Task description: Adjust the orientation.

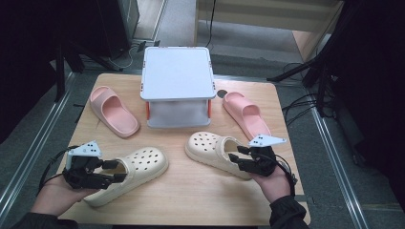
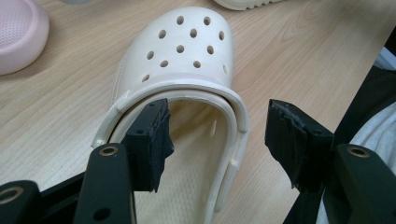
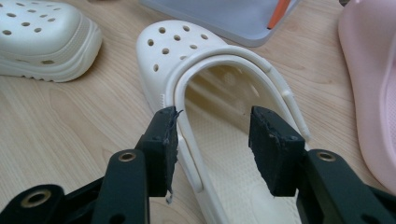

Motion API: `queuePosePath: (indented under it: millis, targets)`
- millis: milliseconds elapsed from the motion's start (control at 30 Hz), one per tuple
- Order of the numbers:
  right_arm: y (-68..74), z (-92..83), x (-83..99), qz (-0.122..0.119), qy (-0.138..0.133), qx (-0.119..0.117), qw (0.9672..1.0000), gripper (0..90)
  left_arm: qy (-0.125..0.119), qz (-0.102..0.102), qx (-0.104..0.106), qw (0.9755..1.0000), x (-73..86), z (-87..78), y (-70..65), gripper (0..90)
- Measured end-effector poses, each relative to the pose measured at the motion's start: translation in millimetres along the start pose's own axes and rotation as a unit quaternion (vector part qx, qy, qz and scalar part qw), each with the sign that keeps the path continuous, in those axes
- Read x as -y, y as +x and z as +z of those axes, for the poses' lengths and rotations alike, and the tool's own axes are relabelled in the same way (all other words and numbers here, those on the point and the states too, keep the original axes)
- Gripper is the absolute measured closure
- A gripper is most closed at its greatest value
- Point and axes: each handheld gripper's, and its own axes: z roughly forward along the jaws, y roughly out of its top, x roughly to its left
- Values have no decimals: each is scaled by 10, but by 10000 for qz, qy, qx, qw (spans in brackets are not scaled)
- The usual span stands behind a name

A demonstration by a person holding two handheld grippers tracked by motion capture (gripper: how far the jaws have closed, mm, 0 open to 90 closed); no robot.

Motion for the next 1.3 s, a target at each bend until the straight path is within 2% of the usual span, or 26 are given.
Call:
queuePosePath:
  millis: [300, 700, 933, 1133, 1167, 1200, 1233, 1267, 1300]
  targets:
    - [-25, 23, 8, 9, 90, 11, 10000, 513, -40, -178, 102, 9998, -8, -42, 9, 398]
    - [-30, 34, 14, -3, 148, 54, 9999, 500, 163, 67, 3, 9998, -21, 40, -37, 367]
    - [-29, 33, 15, -22, 143, 57, 9999, 496, 126, 59, 0, 9999, -18, 27, -42, 369]
    - [-28, 36, 13, -19, 145, 59, 9999, 496, 196, 34, 6, 9998, -12, 42, -45, 377]
    - [-22, 36, 10, -18, 144, 62, 9999, 500, 235, 77, -59, 9997, -9, 55, -50, 389]
    - [18, 25, -14, 43, 79, -85, 9999, 569, 320, 135, -140, 9993, -1, 90, -65, 422]
    - [71, 23, -39, 58, -29, -282, 9996, 613, 333, 130, -134, 9993, 5, 115, -67, 444]
    - [71, 23, -39, 58, -29, -282, 9996, 613, 333, 130, -134, 9993, 5, 115, -67, 456]
    - [258, 70, -102, 7, -203, -668, 9976, 699, 420, 19, -12, 9991, 14, 183, -68, 457]
